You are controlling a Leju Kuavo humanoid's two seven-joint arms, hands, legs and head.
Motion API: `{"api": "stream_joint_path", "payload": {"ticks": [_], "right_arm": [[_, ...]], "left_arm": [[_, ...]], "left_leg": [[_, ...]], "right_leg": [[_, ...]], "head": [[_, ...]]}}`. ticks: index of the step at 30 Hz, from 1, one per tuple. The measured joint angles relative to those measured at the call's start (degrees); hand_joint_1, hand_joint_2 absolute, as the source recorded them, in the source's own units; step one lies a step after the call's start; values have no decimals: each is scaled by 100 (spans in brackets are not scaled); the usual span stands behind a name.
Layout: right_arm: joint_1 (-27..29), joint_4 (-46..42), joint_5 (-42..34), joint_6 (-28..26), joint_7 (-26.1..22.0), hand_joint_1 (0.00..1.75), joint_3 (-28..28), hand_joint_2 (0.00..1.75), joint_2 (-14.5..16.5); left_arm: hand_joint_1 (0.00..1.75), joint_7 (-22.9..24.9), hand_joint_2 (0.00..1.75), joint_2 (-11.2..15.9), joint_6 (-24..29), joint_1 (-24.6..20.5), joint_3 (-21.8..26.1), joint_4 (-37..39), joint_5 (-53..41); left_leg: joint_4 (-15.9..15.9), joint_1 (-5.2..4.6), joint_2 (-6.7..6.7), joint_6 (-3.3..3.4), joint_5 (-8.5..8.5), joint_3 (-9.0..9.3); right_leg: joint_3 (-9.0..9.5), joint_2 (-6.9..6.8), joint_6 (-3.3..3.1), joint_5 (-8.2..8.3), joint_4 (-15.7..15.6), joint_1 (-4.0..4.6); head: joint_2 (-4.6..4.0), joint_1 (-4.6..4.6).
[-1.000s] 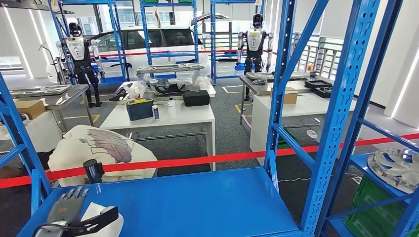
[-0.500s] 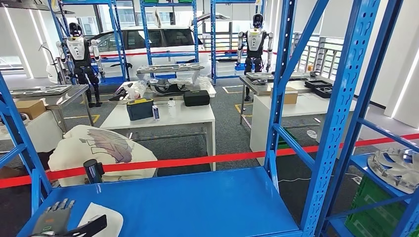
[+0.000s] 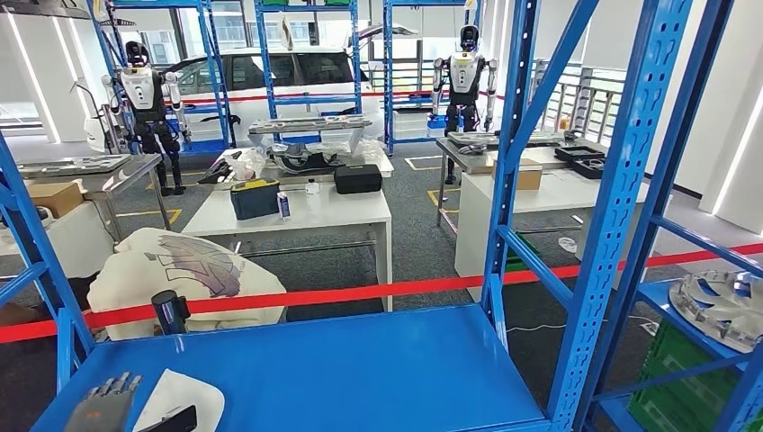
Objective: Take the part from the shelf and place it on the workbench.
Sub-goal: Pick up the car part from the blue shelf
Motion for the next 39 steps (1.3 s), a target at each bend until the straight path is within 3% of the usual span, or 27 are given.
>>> {"api": "stream_joint_path", "payload": {"ticks": [13, 30, 39], "right_arm": [[1, 0, 0, 0, 0, 0, 0, 0, 0], [1, 0, 35, 1, 14, 0, 4, 0, 2], [-1, 0, 34, 0, 27, 0, 4, 0, 3]], "left_arm": [[0, -41, 175, 7, -9, 130, 162, 7, 86], [0, 521, 175, 60, -1610, 52, 581, 50, 287], [0, 595, 175, 25, -1911, -165, 703, 57, 356]], "left_leg": [[-1, 0, 0, 0, 0, 0], [0, 0, 0, 0, 0, 1], [0, 0, 0, 0, 0, 2]], "right_leg": [[0, 0, 0, 0, 0, 0], [0, 0, 0, 0, 0, 1], [0, 0, 0, 0, 0, 1]], "head": [[0, 0], [0, 0], [0, 0]]}}
